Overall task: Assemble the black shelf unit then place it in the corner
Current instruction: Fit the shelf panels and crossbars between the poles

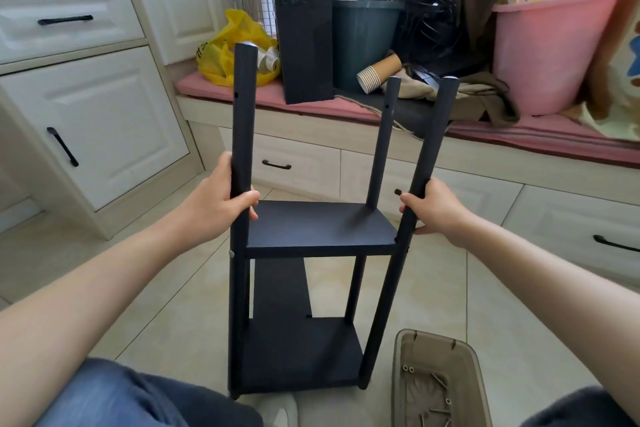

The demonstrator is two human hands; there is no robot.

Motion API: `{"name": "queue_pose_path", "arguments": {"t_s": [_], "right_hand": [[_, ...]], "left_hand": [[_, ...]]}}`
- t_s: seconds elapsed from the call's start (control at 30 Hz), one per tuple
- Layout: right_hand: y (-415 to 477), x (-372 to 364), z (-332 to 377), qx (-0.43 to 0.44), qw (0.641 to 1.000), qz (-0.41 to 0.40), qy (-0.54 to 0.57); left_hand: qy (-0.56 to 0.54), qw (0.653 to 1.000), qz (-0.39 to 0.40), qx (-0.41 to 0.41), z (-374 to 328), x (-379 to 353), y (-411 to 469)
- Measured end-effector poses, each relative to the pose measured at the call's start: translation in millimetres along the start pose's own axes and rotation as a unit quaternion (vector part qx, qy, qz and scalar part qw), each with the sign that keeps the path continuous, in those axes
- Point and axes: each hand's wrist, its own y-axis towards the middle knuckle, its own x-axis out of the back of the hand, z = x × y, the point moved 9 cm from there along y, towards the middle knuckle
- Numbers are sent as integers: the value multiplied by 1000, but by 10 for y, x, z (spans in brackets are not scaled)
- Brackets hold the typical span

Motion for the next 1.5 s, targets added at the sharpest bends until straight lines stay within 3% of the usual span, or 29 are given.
{"name": "queue_pose_path", "arguments": {"t_s": [0.83,1.5], "right_hand": [[-750,1330,-691,45,992,-115,26],[-768,1377,-791,97,983,-158,4]], "left_hand": [[-75,994,76,-23,-658,-1036,381],[-56,995,81,27,-458,-1174,373]]}}
